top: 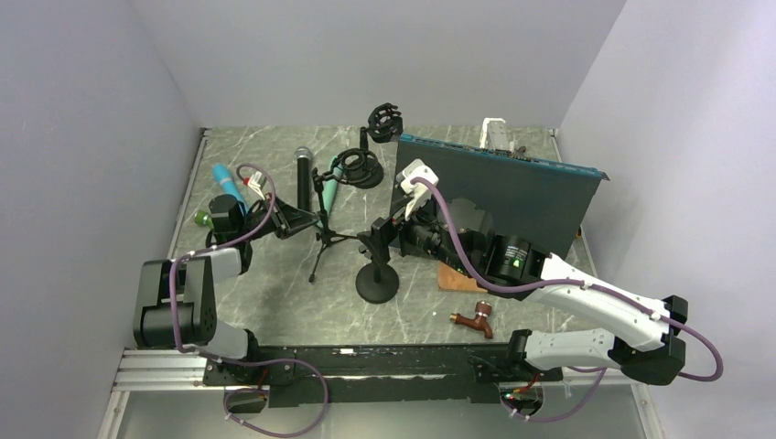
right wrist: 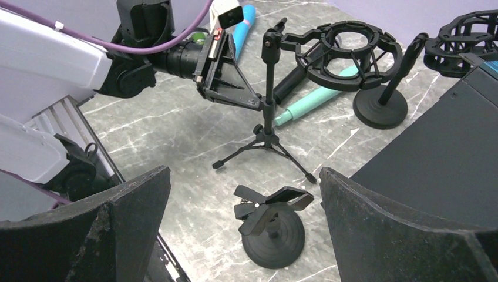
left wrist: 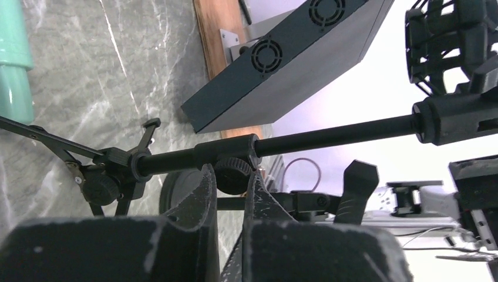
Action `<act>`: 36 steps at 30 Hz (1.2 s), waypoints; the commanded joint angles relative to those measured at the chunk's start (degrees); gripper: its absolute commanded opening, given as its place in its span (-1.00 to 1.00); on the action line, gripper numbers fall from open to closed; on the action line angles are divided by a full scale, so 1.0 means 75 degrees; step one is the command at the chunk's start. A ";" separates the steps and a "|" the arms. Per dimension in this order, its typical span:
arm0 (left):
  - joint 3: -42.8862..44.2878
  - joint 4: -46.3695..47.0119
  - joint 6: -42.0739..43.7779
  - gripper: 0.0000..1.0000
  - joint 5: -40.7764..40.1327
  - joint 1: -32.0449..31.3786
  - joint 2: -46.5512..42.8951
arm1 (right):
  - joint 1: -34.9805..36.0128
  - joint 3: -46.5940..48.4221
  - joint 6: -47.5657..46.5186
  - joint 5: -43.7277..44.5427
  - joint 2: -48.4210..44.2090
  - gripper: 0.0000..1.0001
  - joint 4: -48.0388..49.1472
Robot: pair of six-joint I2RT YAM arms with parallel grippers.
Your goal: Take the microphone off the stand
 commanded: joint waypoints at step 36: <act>-0.0665 -0.2912 -0.4594 -0.18 -0.1996 -0.0029 -0.1615 | -0.0113 0.0141 -0.0054 0.0083 -0.0223 1.00 0.0268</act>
